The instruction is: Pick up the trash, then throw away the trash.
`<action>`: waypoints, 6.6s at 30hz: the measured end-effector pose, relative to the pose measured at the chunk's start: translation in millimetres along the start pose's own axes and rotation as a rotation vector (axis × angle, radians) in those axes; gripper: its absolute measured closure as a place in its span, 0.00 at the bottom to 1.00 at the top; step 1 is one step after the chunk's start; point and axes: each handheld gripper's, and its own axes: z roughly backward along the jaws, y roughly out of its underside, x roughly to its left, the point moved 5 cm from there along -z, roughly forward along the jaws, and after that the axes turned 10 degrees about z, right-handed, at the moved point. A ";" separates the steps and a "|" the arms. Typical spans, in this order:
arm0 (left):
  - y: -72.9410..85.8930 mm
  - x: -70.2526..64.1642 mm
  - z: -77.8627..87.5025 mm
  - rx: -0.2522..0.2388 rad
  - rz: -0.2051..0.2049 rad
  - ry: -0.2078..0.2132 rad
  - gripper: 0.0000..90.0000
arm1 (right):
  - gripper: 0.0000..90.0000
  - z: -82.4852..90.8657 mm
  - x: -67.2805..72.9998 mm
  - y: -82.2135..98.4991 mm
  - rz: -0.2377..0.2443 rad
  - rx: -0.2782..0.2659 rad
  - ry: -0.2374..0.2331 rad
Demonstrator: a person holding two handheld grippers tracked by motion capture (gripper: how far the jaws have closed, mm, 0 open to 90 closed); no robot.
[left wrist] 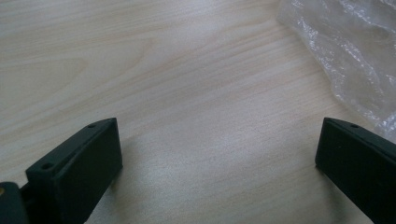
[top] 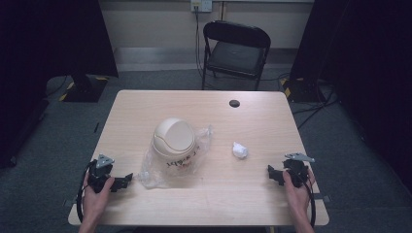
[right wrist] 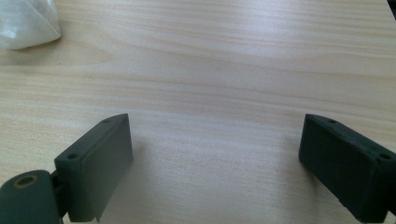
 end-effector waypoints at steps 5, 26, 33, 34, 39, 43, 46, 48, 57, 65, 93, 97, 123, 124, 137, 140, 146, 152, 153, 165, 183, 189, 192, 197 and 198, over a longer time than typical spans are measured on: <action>0.0 0.0 0.0 0.000 0.001 0.000 0.00 | 0.10 0.0 0.0 0.0 0.000 0.000 0.000; -0.1 0.0 0.0 0.001 0.000 -0.003 0.00 | 0.15 11.3 15.2 -14.6 0.036 -0.054 -0.136; -0.1 0.1 0.0 0.001 -0.001 -0.003 0.00 | 0.15 17.4 36.8 -23.9 0.091 -0.070 -0.219; 0.0 0.0 0.0 0.001 -0.001 -0.001 0.00 | 0.15 18.7 39.8 -26.3 0.096 -0.075 -0.228; -0.9 0.9 -0.4 0.006 -0.004 -0.008 0.00 | 0.17 24.9 55.9 -35.6 0.120 -0.095 -0.269; -1.0 0.8 -0.6 0.005 -0.003 -0.008 0.00 | 0.16 27.3 68.2 -39.6 0.155 -0.092 -0.290; -1.0 0.9 -0.6 0.005 -0.003 -0.008 0.00 | 0.16 27.9 76.1 -44.4 0.162 -0.091 -0.311; -1.0 0.9 -0.6 0.005 -0.003 -0.009 0.00 | 0.17 27.9 81.5 -50.3 0.171 -0.102 -0.325; -0.9 0.8 -0.6 0.004 -0.001 -0.009 0.00 | 0.17 24.2 107.7 -70.6 0.203 -0.115 -0.366; -1.0 0.9 -0.6 0.004 -0.003 -0.010 0.00 | 0.16 27.8 129.7 -101.1 0.228 -0.164 -0.418; -1.1 0.4 -0.8 0.003 0.004 -0.010 0.00 | 0.16 32.9 193.4 -192.1 0.335 -0.227 -0.508; -1.0 0.4 -0.8 0.003 0.003 -0.010 0.00 | 0.15 32.6 201.0 -204.1 0.337 -0.237 -0.509; -1.1 0.4 -0.8 0.003 0.003 -0.011 0.00 | 0.15 -0.1 226.7 -209.5 0.354 -0.164 -0.525; -1.1 0.4 -0.8 0.003 0.003 -0.010 0.00 | 0.15 -1.6 227.2 -209.7 0.356 -0.163 -0.522; -1.2 0.1 -1.0 0.001 0.008 -0.012 0.00 | 0.15 -16.2 240.0 -213.6 0.338 -0.128 -0.528; -1.2 -0.1 -1.1 0.000 0.010 -0.013 0.00 | 0.16 -19.5 242.3 -214.7 0.317 -0.122 -0.547; -1.2 -0.1 -1.1 0.000 0.010 -0.013 0.00 | 0.16 -20.0 243.6 -214.7 0.325 -0.125 -0.560; -1.3 0.0 -1.2 0.000 0.010 -0.015 0.00 | 0.17 -15.0 236.1 -215.9 0.310 -0.148 -0.571; -1.3 -0.1 -1.2 0.000 0.011 -0.014 0.00 | 0.17 -13.3 233.9 -215.9 0.307 -0.154 -0.567; -1.4 -0.2 -1.4 -0.001 0.013 -0.017 0.00 | 0.15 13.6 186.6 -206.7 0.277 -0.239 -0.528; -2.0 -0.1 -1.9 -0.001 0.015 -0.020 0.00 | 0.15 -0.6 111.6 -117.9 0.236 -0.146 -0.358; -2.0 -0.1 -1.9 0.000 0.014 -0.021 0.00 | 0.16 -12.2 93.9 -107.1 0.198 -0.117 -0.318; -2.1 0.1 -1.8 0.000 0.011 -0.021 0.00 | 0.15 -19.7 85.6 -100.8 0.192 -0.094 -0.298; -2.6 0.3 -2.3 0.001 0.013 -0.024 0.00 | 0.15 -28.0 79.8 -96.0 0.176 -0.074 -0.297; -2.8 0.2 -2.6 0.001 0.016 -0.024 0.00 | 0.15 -29.4 79.2 -95.4 0.169 -0.073 -0.302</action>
